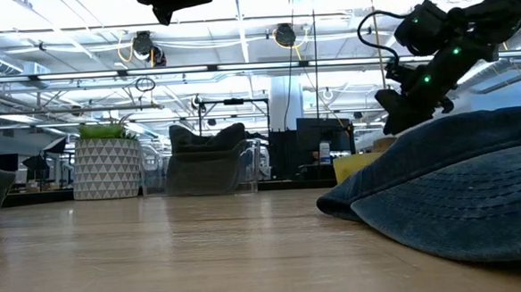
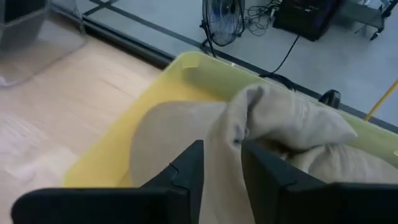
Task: Pick & Place hat
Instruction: Put the brown cap into the yellow bin
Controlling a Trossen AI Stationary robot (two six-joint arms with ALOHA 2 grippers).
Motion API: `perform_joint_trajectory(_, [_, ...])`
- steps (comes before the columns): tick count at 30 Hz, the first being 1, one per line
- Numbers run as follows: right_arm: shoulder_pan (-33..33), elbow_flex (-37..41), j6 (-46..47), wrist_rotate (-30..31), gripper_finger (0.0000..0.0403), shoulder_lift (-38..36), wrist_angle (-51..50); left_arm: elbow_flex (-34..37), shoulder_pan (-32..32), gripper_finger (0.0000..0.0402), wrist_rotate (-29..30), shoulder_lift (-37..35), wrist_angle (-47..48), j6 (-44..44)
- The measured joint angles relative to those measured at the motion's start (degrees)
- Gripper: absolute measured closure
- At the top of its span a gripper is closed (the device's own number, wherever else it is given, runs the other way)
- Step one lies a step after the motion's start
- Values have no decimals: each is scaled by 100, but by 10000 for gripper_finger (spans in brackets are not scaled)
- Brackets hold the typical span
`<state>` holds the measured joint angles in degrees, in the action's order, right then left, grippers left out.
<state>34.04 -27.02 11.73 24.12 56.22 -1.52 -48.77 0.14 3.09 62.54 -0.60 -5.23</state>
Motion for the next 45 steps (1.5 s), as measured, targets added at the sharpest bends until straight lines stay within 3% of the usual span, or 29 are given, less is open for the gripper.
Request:
perform_joint_trajectory(9, [122,354,-261,124,242,351,852,0,0,304,0,-2,-30,-28])
perform_joint_trajectory(12, [125,433,-400,117,235,509,1059,0,0,304,0,-2,-33,-26])
perform_joint_trajectory(16, [127,436,-503,124,272,597,1062,0,0,304,0,-2,-33,-37])
perform_joint_trajectory(22, [126,436,-819,135,391,572,984,-2,0,304,0,-2,-32,-40])
perform_joint_trajectory(29, [80,419,-787,286,401,22,910,-2,0,304,0,-2,-10,-48])
perform_joint_trajectory(36, [87,414,-652,299,402,-698,-128,-2,0,304,0,-2,1,-48])
perform_joint_trajectory(45, [94,421,-347,295,403,-605,-229,-2,0,304,0,-2,-17,-52])
